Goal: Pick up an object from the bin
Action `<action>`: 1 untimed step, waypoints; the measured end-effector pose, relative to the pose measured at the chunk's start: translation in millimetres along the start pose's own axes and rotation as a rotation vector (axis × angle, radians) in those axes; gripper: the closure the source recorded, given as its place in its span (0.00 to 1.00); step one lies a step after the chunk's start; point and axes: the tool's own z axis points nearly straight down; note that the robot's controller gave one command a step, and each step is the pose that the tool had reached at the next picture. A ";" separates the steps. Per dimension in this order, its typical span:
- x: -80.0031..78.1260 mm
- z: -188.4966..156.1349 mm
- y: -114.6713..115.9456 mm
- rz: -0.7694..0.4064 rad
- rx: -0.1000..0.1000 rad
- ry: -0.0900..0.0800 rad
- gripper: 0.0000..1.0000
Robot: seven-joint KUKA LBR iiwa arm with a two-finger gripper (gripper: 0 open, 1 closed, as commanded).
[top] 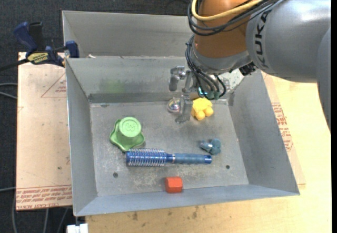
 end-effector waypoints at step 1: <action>49.5 68.4 -2.9 0.108 0.001 0.003 0.00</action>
Offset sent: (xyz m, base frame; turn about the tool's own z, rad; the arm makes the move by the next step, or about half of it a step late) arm -0.0472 -0.0035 -0.0639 0.1090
